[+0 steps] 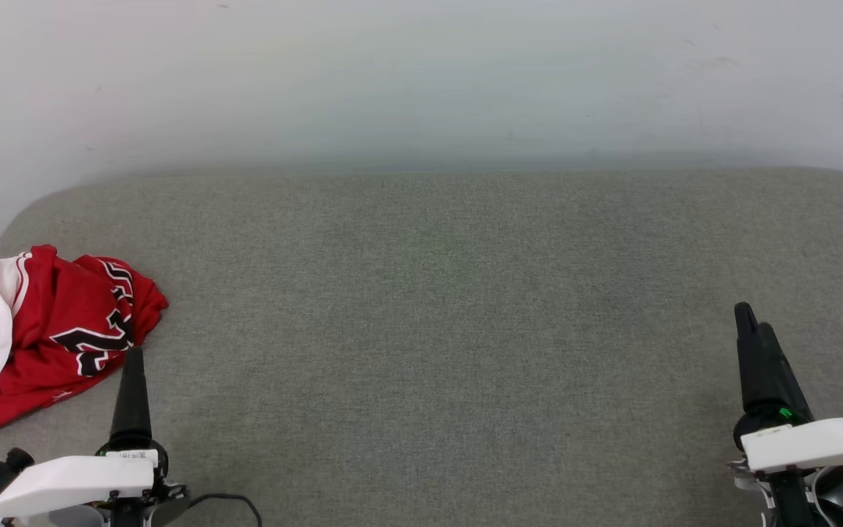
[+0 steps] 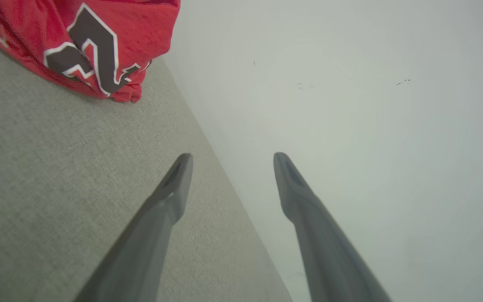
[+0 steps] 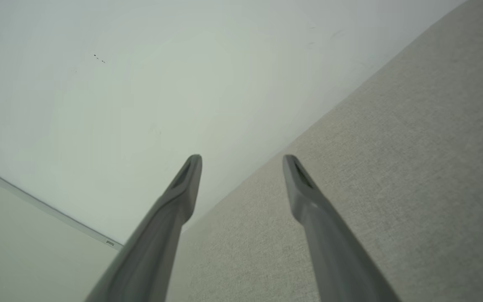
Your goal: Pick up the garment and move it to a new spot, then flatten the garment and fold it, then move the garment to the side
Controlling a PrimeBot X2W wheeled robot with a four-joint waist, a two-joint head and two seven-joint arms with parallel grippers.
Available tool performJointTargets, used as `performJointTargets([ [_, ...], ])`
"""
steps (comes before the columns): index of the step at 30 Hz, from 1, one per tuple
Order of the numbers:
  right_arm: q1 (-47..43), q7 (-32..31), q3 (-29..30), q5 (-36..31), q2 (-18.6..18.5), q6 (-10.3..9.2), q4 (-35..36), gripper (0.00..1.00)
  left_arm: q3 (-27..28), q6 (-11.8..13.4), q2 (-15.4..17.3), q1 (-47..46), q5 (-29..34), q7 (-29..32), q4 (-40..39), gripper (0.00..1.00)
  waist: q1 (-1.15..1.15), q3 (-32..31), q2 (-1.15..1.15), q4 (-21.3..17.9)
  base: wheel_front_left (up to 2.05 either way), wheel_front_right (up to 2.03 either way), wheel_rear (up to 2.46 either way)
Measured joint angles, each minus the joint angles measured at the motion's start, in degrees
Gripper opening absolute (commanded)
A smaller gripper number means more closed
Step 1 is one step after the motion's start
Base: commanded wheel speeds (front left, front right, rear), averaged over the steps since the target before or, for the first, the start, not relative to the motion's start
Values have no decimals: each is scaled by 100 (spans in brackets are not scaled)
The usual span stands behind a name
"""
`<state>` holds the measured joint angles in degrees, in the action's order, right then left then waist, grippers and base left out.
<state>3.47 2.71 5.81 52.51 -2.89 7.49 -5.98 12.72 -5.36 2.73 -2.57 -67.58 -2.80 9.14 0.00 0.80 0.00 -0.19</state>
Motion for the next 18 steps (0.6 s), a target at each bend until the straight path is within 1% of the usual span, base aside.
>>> performJointTargets([
  [2,3,41,-65,-353,0,0,125,100,-53,-7,4,0,227,-44,-168,100,0,7,0,0,0,0,0],
  [4,4,86,-119,-675,1,0,227,100,-152,-79,4,2,304,-78,-330,100,0,13,0,-1,0,0,0],
  [8,3,158,-202,-1328,0,0,376,100,-307,-133,2,121,689,-152,-538,100,0,21,0,-3,0,0,0],
  [18,1,338,-321,-2485,2,1,594,100,-677,-170,7,230,2013,-330,-1107,100,0,61,0,-12,0,0,0],
])
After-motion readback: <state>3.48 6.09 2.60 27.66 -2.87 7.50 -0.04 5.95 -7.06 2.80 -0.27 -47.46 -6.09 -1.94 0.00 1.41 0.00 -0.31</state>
